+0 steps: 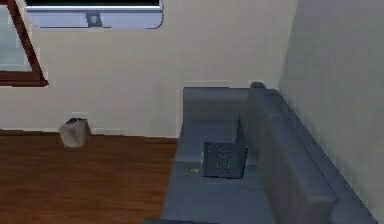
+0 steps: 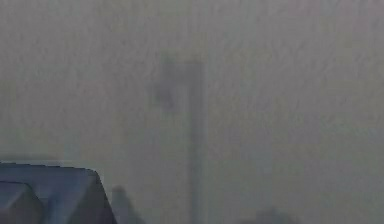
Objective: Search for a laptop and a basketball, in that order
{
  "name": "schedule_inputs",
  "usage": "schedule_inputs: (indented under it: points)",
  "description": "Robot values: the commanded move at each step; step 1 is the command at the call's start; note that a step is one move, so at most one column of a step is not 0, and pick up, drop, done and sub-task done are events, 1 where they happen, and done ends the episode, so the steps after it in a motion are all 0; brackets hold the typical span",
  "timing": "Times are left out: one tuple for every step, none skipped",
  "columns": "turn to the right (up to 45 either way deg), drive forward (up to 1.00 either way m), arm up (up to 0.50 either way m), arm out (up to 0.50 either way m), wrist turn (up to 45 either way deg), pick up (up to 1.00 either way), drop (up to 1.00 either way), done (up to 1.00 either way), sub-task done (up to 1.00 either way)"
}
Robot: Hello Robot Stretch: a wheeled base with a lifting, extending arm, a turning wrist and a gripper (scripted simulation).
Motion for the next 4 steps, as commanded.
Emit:
schedule_inputs:
  points:
    - [-45.0,0.00,0.00,0.00,0.0,0.00,0.00,0.00,0.00]
    - [-45.0,0.00,0.00,0.00,0.0,0.00,0.00,0.00,0.00]
    - [-45.0,0.00,0.00,0.00,0.0,0.00,0.00,0.00,0.00]
    - [-42.0,0.00,0.00,0.00,0.0,0.00,0.00,0.00,0.00]
